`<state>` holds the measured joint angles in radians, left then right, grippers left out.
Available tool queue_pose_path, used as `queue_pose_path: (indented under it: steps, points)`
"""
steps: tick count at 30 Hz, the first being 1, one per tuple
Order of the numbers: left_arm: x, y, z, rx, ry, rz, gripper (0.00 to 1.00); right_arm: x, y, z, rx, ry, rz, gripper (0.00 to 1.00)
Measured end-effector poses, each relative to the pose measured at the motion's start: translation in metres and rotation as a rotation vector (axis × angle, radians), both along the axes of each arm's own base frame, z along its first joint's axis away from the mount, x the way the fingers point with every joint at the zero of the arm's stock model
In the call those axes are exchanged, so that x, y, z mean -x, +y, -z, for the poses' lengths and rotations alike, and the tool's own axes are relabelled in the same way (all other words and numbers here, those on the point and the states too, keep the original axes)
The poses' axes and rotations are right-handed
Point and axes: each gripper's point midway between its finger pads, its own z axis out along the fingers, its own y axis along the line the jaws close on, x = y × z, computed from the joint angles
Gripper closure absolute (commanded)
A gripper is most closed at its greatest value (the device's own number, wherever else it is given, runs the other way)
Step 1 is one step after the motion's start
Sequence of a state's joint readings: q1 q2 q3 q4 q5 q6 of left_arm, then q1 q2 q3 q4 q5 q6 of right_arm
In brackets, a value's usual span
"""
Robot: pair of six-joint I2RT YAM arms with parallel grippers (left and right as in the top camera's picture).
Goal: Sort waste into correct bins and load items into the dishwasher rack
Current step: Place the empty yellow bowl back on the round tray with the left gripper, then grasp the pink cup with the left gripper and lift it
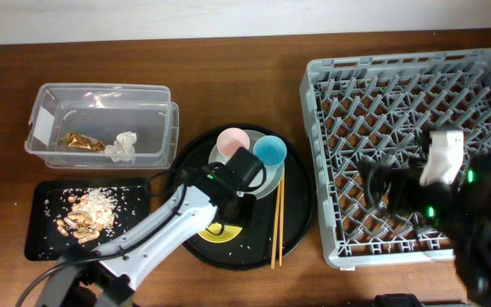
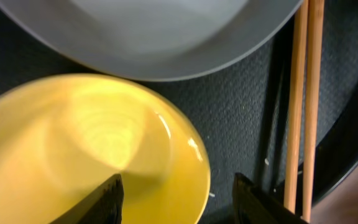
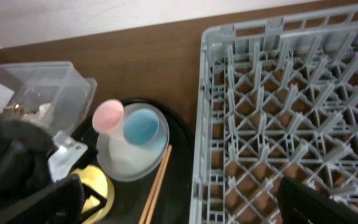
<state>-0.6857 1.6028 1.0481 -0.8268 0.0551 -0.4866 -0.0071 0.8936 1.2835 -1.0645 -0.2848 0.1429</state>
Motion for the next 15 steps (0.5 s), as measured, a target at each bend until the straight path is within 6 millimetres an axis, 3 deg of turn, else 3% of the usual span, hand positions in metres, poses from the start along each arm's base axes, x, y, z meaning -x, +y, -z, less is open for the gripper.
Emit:
queue_pose_path:
  steps: [2, 4, 7, 10, 12, 15]
  points:
    - [-0.022, 0.005, -0.022, 0.019, -0.031, -0.034, 0.45, -0.019, 0.0, -0.003, -0.001, 0.073, 0.001, 0.02]
    - [-0.062, 0.009, -0.059, 0.07, -0.126, -0.094, 0.44, -0.026, 0.0, 0.012, -0.003, 0.152, 0.002, 0.02]
    - [-0.108, 0.027, -0.084, 0.127, -0.247, -0.192, 0.45, -0.03, 0.0, 0.033, -0.004, 0.257, 0.003, 0.02]
    - [-0.132, 0.05, -0.088, 0.131, -0.298, -0.27, 0.45, -0.035, 0.0, 0.052, -0.005, 0.347, 0.003, 0.02]
    - [-0.141, 0.049, -0.081, 0.133, -0.305, -0.275, 0.45, -0.036, 0.0, 0.058, -0.005, 0.374, 0.003, 0.02]
    - [-0.15, 0.044, -0.042, 0.103, -0.242, -0.274, 0.51, -0.037, 0.0, 0.061, -0.004, 0.385, 0.002, 0.02]
